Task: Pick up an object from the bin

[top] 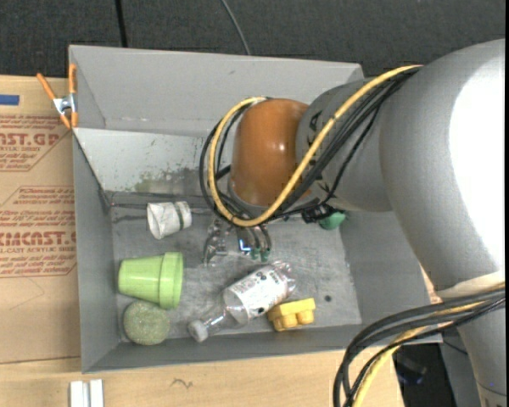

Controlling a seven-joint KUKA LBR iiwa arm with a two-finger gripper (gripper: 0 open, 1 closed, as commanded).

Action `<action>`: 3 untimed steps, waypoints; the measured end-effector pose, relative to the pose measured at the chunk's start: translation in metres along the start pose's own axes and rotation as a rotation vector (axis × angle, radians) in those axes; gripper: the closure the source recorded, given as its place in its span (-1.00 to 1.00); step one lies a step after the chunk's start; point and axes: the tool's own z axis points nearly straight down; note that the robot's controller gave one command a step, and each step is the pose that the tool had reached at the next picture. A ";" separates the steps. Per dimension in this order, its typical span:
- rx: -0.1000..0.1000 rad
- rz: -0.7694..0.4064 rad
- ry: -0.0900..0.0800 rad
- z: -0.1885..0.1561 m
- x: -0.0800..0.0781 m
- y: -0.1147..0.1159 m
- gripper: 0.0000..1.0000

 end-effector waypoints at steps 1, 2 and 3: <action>-0.002 0.006 0.012 0.016 -0.003 0.002 1.00; 0.003 0.029 0.013 -0.033 0.003 -0.017 1.00; 0.001 0.023 0.007 -0.086 -0.005 0.003 1.00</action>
Offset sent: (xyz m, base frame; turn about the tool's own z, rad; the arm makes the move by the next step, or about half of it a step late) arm -0.0152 -0.0241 0.1081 0.0471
